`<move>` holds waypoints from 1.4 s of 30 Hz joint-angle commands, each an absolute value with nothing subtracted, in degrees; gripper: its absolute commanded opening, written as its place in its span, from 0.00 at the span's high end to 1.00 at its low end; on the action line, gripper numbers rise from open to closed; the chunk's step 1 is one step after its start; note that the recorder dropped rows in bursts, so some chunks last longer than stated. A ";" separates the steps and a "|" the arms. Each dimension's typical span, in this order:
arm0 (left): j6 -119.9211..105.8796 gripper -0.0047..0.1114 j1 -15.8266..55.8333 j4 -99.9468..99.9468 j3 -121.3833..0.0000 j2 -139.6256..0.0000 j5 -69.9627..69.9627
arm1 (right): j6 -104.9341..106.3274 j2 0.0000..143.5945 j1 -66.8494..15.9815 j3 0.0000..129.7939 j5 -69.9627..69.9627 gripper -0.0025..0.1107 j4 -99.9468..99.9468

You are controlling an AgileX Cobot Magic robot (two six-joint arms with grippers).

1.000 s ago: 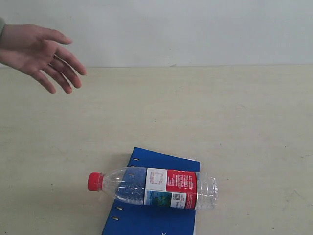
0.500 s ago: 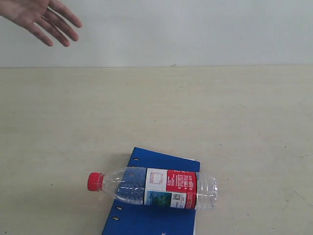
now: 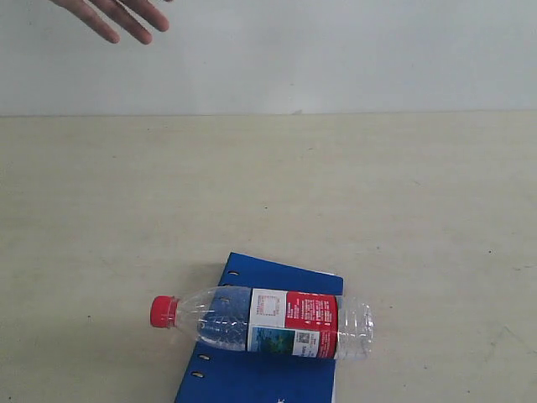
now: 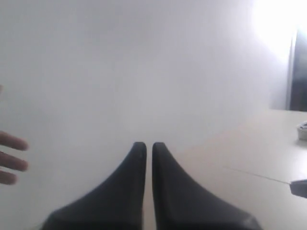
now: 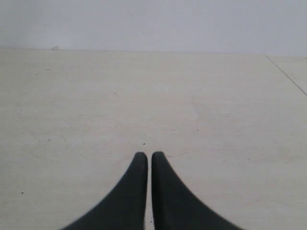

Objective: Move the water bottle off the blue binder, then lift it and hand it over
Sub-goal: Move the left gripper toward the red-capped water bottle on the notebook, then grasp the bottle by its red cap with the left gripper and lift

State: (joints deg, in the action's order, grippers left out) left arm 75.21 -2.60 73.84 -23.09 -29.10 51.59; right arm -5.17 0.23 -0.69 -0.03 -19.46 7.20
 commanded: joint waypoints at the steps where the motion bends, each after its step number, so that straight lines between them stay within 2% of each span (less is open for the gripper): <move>1: 70.25 0.92 -1.34 76.39 -25.71 -40.92 52.95 | -5.10 0.00 -0.53 0.00 -19.16 0.98 7.23; 4: 66.32 0.92 1.73 73.83 -25.71 -47.28 41.78 | -5.10 0.00 -0.53 0.00 -19.16 0.98 7.23; 8: 58.91 0.92 9.77 66.26 -27.58 -54.90 25.06 | -5.10 0.00 -0.53 0.00 -19.16 0.98 7.23; 11: 55.51 0.92 17.95 58.28 -34.47 -60.13 2.12 | -5.10 0.00 -0.53 0.00 -19.16 0.98 7.23; 14: 53.91 0.92 26.32 58.40 -43.35 -65.82 -19.00 | -5.10 0.00 -0.53 0.00 -19.16 0.98 7.23; 18: 31.21 0.92 36.33 49.96 -55.80 -77.05 -43.96 | -5.10 0.00 -0.53 0.00 -19.16 0.98 7.23; 21: 8.57 0.92 39.32 38.52 -64.59 -86.62 -61.96 | -5.10 0.00 -0.53 0.00 -19.16 0.98 7.23; 23: -7.19 0.92 39.95 26.51 -66.50 -89.44 -64.36 | -5.10 0.00 -0.53 0.00 -19.16 0.98 7.23; 26: -39.97 0.92 39.85 -3.54 -66.61 -88.60 -58.19 | -5.10 0.00 -0.53 0.00 -19.16 0.98 7.23; 29: -44.66 0.91 39.85 -6.61 -66.41 -87.85 -58.30 | -5.10 0.00 -0.53 0.00 -19.16 0.98 7.23; 31: -49.12 0.74 39.85 -6.42 -64.56 -88.56 -58.19 | -5.10 0.00 -0.53 0.00 -19.16 0.98 7.23; 32: -53.61 0.49 39.85 -6.63 -62.27 -89.56 -57.21 | -5.10 0.00 -0.53 0.00 -19.16 0.98 7.23; 33: -55.01 0.38 39.85 -6.63 -61.18 -90.05 -56.14 | -5.10 0.00 -0.53 0.00 -19.16 0.98 7.23; 34: -56.51 0.16 39.85 -5.81 -58.49 -91.26 -53.72 | -5.10 0.00 -0.53 0.00 -19.16 0.98 7.23; 35: -55.99 0.10 39.85 -4.34 -57.00 -92.40 -51.44 | -5.10 0.00 -0.53 0.00 -19.16 0.98 7.23; 39: -54.14 0.14 39.85 -3.62 -54.91 -94.69 -42.49 | -5.10 0.00 -0.53 0.00 -19.16 0.98 7.23; 42: -54.76 0.15 39.85 -3.90 -54.88 -97.10 -41.61 | -5.10 0.00 -0.53 0.00 -19.16 0.98 7.23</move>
